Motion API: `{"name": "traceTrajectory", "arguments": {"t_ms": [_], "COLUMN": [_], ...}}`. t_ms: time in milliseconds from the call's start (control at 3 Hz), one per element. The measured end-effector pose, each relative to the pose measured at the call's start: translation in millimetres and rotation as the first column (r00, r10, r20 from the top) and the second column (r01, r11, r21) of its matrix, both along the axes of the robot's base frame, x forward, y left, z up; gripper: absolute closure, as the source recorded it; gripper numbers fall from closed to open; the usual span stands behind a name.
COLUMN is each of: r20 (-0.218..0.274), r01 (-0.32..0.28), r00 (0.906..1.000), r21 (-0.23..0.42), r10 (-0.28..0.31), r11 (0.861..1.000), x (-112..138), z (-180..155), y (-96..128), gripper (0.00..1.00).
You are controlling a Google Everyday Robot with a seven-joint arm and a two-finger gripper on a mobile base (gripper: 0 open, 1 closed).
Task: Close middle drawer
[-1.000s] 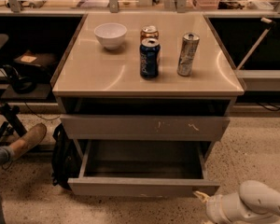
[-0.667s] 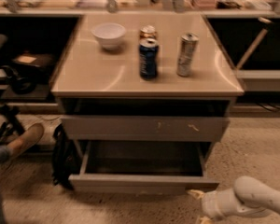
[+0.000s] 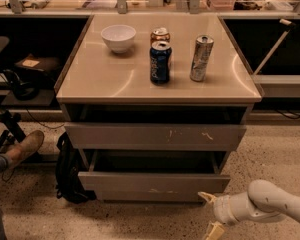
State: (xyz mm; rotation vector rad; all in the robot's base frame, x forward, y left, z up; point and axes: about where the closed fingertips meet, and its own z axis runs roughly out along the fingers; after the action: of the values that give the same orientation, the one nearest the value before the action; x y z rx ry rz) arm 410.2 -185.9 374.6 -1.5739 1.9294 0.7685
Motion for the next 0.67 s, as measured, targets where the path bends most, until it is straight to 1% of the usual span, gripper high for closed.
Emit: {"name": "traceTrajectory", "arguments": {"t_ms": [333,667], "r20": [0.098,0.143], "r01": [-0.008,-0.010], "r00": [0.9952,0.9897], "r21": [0.009,0.020], "r10": [0.007,0.007], "r11": [1.000,1.000], "x": [66.2,102.1], "z": [40.5,62.8], "y": [12.2,24.6], "gripper": [0.00,0.00]}}
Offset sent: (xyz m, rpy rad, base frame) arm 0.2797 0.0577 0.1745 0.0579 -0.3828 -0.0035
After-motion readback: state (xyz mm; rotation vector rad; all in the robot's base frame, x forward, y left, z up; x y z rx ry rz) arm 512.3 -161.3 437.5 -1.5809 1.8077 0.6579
